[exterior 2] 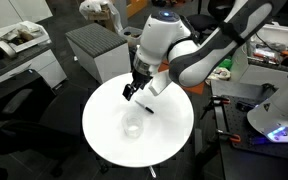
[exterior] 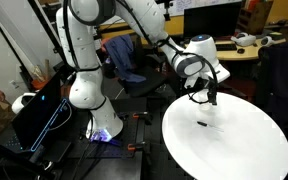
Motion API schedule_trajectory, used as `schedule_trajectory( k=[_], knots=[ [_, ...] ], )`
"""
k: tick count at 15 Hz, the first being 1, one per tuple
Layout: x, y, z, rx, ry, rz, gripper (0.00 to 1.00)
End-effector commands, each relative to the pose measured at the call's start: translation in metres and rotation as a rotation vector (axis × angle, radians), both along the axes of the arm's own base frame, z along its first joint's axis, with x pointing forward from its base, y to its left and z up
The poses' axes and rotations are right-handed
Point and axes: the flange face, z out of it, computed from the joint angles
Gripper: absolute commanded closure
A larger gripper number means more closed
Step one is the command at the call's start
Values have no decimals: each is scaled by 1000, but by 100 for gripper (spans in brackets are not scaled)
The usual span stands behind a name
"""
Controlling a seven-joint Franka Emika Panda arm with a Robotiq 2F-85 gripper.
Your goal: Remove the pen from the cup and then move the cup to the right
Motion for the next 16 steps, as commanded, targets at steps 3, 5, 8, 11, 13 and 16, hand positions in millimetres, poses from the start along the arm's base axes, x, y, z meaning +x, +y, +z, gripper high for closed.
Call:
schedule_trajectory(
  k=[3, 5, 8, 11, 13, 16],
  knots=[
    [-7, 30, 21, -31, -14, 87, 0],
    [-11, 42, 23, -30, -14, 115, 0],
    [-18, 59, 24, -19, -10, 153, 0],
    [-23, 68, 21, -13, 8, 165, 0],
    [-25, 70, 16, -14, 39, 161, 0],
    [-28, 69, 11, -25, 81, 158, 0]
  ],
)
